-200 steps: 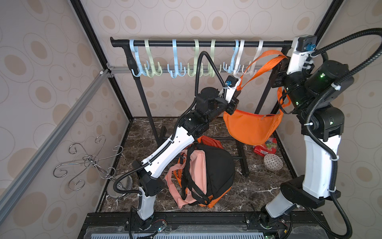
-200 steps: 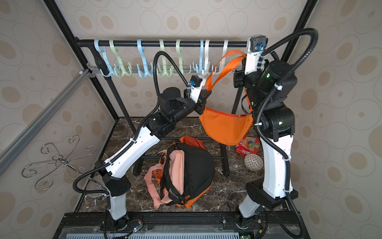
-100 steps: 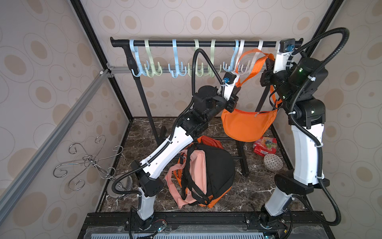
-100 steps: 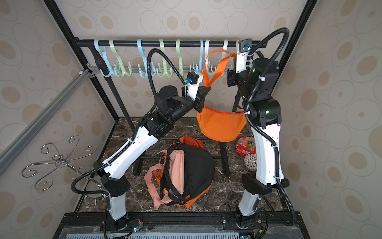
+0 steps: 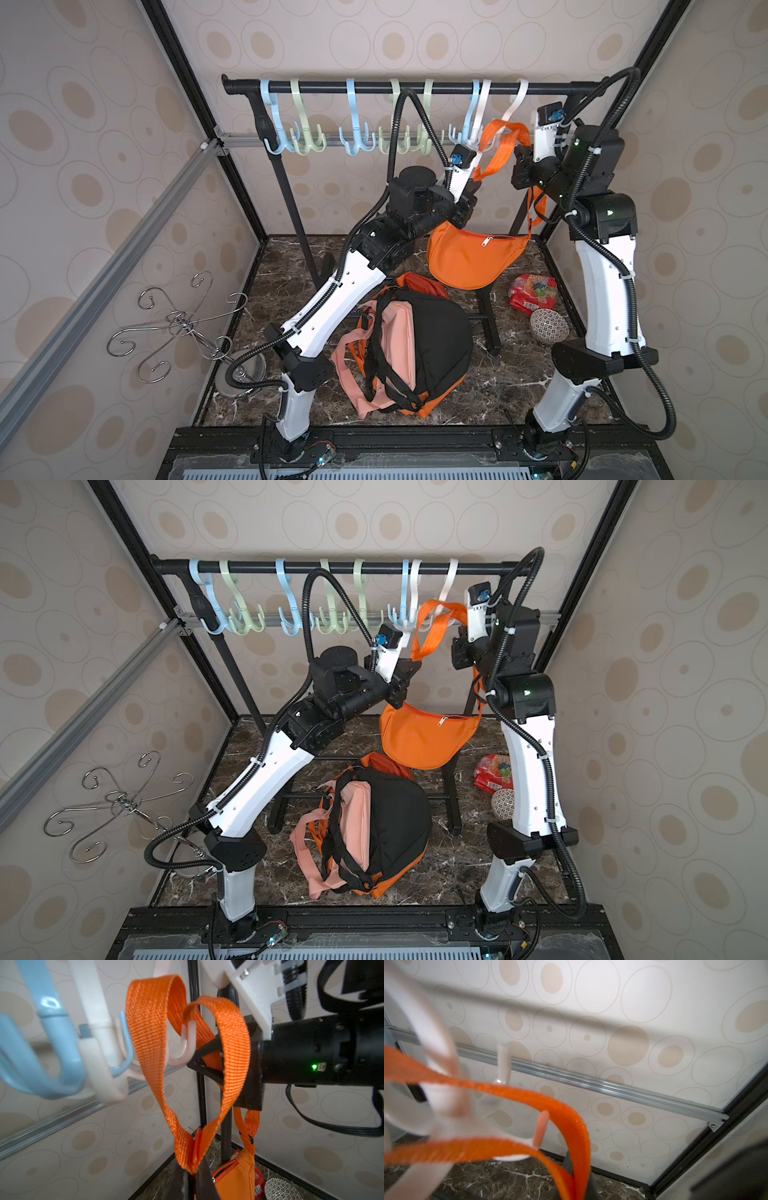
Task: Hang the bag on a hook
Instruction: Hang the bag on the hook.
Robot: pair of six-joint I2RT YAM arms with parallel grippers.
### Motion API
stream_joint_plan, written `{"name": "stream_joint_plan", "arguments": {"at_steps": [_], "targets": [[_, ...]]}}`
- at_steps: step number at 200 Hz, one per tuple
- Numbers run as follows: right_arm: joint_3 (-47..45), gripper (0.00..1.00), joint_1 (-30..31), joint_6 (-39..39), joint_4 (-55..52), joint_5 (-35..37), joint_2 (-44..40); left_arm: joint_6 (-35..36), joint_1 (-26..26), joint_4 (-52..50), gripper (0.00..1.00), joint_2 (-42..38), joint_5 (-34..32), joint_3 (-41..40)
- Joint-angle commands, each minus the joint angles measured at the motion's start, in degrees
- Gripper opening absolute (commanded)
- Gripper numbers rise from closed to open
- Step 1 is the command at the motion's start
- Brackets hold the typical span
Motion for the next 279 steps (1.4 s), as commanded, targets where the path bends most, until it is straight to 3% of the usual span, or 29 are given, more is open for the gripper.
{"name": "stream_joint_plan", "arguments": {"at_steps": [1,36,80,131,156,195,238,279], "targets": [[-4.82,0.0,-0.21,1.62,-0.27,-3.94,-2.02,-0.75,0.17,0.05,0.0,-1.57,2.29,-2.75],[-14.15,0.0,-0.21,2.79,3.7,-4.36,-5.05,-0.67,0.07,0.46,0.0,-2.74,2.0,-4.04],[-19.57,0.0,-0.21,2.62,4.98,-5.51,-7.89,-0.98,0.07,0.12,0.0,-3.43,1.77,-4.79],[-24.59,0.0,-0.21,2.98,7.08,-5.21,-11.89,-2.57,0.07,6.4,0.0,-8.32,-0.56,-14.52],[-23.53,0.33,-0.21,3.22,5.69,-5.49,-13.37,-3.1,0.17,7.55,0.0,-8.98,-1.35,-14.69],[-24.31,0.67,-0.16,6.19,7.2,-6.01,-16.0,-3.01,0.5,4.8,0.0,-7.52,-2.3,-10.86],[-21.03,0.85,-0.21,6.0,4.53,-5.31,-16.15,-4.65,2.0,4.95,0.0,-7.05,-2.99,-10.63],[-19.61,0.87,-0.21,6.48,4.02,-6.49,-17.06,-5.99,2.58,4.5,0.0,-6.76,-2.6,-10.33]]}}
